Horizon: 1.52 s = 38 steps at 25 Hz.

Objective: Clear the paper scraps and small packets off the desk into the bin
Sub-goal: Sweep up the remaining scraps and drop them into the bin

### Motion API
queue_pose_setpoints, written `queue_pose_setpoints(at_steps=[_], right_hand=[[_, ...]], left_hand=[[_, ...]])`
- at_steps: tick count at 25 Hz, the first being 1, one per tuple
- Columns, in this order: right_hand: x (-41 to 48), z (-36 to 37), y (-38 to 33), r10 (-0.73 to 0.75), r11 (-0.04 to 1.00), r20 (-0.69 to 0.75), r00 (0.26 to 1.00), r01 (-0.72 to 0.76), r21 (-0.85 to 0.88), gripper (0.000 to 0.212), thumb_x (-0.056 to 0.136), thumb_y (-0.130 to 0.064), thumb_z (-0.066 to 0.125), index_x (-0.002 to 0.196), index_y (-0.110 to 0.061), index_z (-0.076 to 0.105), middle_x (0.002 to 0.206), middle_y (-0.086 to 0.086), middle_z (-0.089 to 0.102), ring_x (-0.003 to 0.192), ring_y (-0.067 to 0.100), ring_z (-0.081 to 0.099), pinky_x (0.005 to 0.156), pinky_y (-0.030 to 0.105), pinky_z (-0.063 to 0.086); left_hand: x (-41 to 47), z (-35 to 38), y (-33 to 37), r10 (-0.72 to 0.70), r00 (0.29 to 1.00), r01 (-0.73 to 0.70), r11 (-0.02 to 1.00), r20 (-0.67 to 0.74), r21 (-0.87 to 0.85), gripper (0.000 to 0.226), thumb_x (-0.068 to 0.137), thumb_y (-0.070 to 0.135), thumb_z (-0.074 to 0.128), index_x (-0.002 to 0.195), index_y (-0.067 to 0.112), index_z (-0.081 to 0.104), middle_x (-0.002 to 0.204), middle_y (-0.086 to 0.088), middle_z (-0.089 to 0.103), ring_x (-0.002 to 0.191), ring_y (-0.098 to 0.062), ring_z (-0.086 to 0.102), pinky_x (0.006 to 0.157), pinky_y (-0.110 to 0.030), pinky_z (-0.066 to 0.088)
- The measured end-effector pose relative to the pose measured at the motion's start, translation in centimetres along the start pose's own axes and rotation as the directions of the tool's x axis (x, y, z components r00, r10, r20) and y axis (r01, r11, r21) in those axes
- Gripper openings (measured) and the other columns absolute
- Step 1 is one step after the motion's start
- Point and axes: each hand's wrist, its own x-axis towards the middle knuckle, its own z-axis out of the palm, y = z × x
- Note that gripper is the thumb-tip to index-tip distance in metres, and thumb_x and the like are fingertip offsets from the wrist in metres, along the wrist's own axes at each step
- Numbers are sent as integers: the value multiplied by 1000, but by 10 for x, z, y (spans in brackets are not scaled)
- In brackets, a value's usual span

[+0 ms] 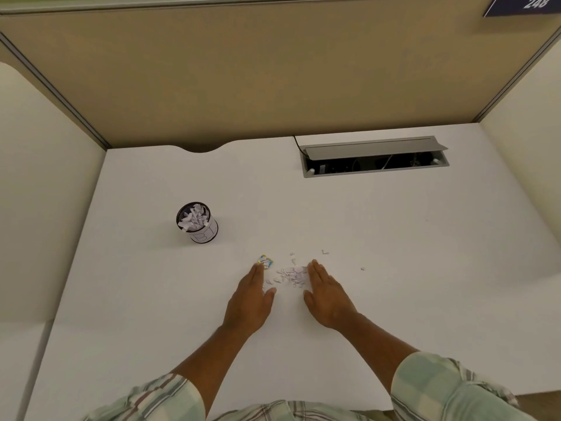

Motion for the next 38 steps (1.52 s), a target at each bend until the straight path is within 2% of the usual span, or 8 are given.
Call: queue_pose_setpoints(at_steps=[7,12,18,23,26,29,34,38], right_hand=[[-11,-17,35,239,971,-153,959,-235,43,69,104,-37,38,159,-4,14,170,12,5,157,27,9,125,40,23],[-21,-8,46,412,908,-82,907,-402,116,74,102,-35,43,158,0,10,169,18,4,156,34,8,124,46,24],[-20,17,-1,138,988,24,990,-139,70,78,102,-37,42,159,0,4,169,18,-1,157,32,0,127,37,9],[-3,-9,-12,56,969,-142,988,-19,247,57,104,-20,46,154,2,29,159,21,33,150,32,30,123,34,22],[21,-33,1,334,915,-210,919,-262,305,45,102,-22,49,142,-4,42,138,22,46,126,41,52,104,45,46],[39,-44,6,548,812,-32,836,-522,261,46,100,-35,50,134,-6,39,132,24,40,114,47,59,93,48,52],[53,-36,-23,366,908,94,926,-377,181,75,89,-57,63,142,-10,36,138,21,34,119,45,57,97,49,51],[61,-23,-55,192,973,163,968,-210,99,84,77,-44,83,140,-12,38,134,19,35,110,42,62,92,47,54]], left_hand=[[28,-2,11,-31,999,23,979,33,204,64,100,45,49,156,20,29,169,-6,15,151,-28,23,114,-46,39],[17,3,4,-21,1000,21,1000,-2,19,52,99,37,56,148,23,48,167,-1,24,151,-22,28,117,-42,38],[1,4,-9,-14,998,7,994,-58,-112,35,98,25,61,130,13,67,161,-7,37,148,-23,36,118,-33,33],[2,-4,-13,-110,978,84,986,-177,-147,32,95,14,65,126,6,64,126,-11,62,121,-30,59,105,-36,47],[11,-11,-13,-203,978,198,975,-39,-99,45,90,23,73,132,12,61,125,-9,62,119,-25,58,102,-34,49],[19,-12,-9,-244,969,245,964,26,-103,58,78,29,85,129,12,62,123,-11,64,117,-25,61,100,-37,52],[24,-7,2,-223,974,227,968,50,-104,60,69,23,88,124,11,66,115,-11,67,103,-26,66,87,-34,57],[25,-6,6,-208,978,209,963,24,-170,45,70,6,82,113,7,69,107,-12,72,86,-23,68,72,-28,57]])
